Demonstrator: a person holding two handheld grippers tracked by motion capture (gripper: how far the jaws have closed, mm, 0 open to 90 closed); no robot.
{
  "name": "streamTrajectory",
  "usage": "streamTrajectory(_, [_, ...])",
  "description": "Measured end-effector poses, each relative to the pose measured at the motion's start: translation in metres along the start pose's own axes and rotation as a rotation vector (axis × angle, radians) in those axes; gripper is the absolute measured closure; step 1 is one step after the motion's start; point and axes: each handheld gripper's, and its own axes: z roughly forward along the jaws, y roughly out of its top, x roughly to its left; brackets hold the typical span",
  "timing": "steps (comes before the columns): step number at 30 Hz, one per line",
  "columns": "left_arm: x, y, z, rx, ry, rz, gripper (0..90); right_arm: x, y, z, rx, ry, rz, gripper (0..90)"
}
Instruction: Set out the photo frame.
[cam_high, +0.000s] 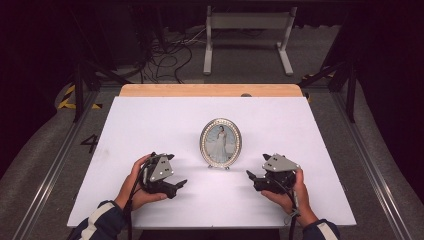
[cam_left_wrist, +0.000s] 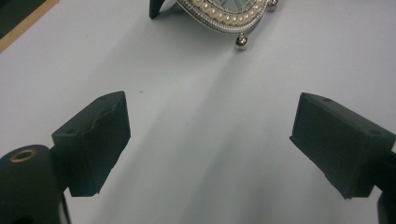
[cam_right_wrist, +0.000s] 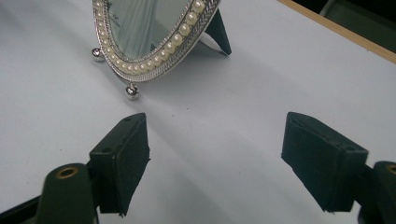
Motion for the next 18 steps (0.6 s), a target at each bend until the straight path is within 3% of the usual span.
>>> streamTrajectory(6, [-0.001,-0.014,-0.009,0.015,0.015,-0.01,11.9,0.001,-0.006,-0.006,0.001,-0.014,-0.013,22.8])
streamTrajectory(10, [-0.002,-0.027,-0.015,0.025,0.034,-0.025,11.9,-0.001,-0.013,-0.011,-0.002,-0.021,0.012,22.6])
streamTrajectory(14, [-0.001,-0.039,-0.023,0.015,0.027,-0.074,11.9,-0.004,-0.019,-0.016,-0.001,-0.031,0.023,22.3])
streamTrajectory(18, [0.002,-0.048,-0.033,0.012,0.036,-0.097,11.9,-0.007,-0.026,-0.02,-0.003,-0.039,0.036,21.9])
